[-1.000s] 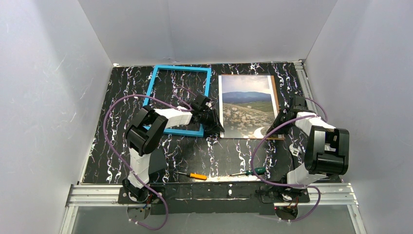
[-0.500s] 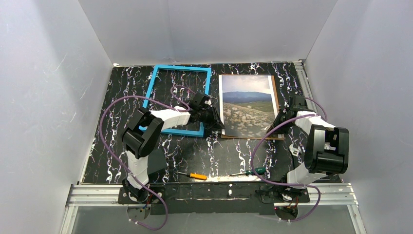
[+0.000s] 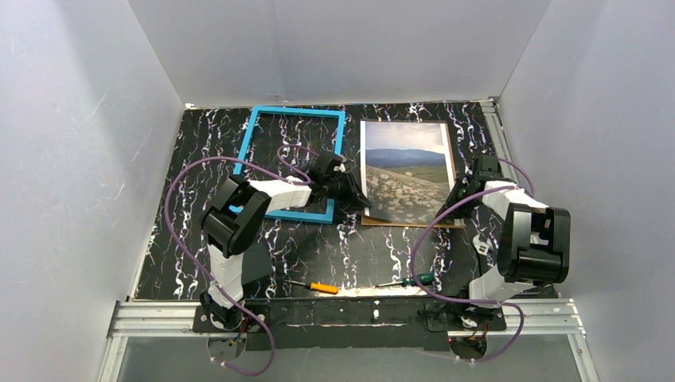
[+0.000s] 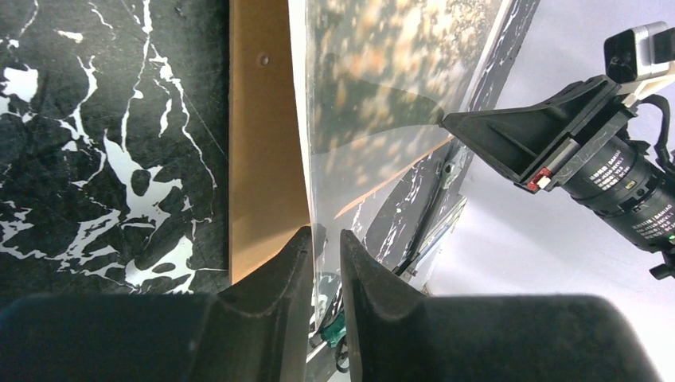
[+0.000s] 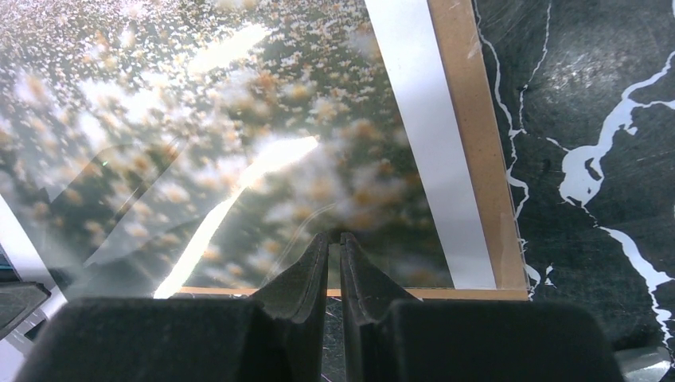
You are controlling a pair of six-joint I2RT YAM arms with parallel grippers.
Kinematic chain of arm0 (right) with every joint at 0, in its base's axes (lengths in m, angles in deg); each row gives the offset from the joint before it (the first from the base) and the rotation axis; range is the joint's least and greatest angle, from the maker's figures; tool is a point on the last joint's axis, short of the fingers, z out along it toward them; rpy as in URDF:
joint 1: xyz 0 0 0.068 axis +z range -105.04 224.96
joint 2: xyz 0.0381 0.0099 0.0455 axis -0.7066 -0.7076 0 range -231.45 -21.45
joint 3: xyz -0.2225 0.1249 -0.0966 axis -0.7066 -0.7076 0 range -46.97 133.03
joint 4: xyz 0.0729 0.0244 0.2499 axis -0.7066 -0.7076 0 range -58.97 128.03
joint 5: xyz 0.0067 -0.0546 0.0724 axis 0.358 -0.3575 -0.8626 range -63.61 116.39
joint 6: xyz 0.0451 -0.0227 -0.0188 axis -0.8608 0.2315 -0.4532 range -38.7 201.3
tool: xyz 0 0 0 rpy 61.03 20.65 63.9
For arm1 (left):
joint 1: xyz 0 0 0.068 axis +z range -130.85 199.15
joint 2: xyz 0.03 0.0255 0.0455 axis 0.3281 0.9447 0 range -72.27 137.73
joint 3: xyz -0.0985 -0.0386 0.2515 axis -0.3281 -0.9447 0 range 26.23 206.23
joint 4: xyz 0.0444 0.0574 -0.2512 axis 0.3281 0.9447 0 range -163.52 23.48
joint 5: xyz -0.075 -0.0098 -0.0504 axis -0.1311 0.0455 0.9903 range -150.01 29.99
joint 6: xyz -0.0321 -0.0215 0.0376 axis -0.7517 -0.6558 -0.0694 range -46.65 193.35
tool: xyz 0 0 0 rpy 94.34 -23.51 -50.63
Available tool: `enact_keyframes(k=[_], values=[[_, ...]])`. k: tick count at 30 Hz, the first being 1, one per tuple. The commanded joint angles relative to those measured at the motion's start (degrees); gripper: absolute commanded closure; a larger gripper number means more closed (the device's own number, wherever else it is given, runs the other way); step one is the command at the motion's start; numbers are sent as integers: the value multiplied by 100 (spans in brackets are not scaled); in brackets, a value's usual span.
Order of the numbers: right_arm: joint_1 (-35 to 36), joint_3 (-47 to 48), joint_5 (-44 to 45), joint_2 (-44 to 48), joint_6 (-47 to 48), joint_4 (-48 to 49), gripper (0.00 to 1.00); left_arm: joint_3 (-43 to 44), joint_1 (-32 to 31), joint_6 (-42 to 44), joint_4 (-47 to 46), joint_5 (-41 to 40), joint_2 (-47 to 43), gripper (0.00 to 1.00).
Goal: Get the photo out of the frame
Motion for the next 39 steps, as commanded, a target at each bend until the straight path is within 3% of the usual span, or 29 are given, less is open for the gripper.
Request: enact_keyframes(k=[1,6,13,24,29,31,35,39], values=[[-17,90,102,-47,135,-137,83,-20,-41,-56,237,158,22,81],[-19,65,45,-18,137,-113,83,46,-44,6,442,176,122,76],[-1,26,-13,185,272,-139,81,246,-7,203,1173,241,40,100],[131,-108,-150,1150,138,-375,57,327,7,-103,1571,383,4,100],[202,-691,-923,1951,-232,-74,43,598,14,-542,1967,459,-18,100],[454,-892,-961,2307,-279,73,40,769,16,-734,2144,558,-22,100],[1695,-994,-441,2826,-191,350,36,1248,28,-954,3066,590,-28,100],[2975,-828,557,2939,242,396,34,1620,50,-1007,3715,605,-38,100]])
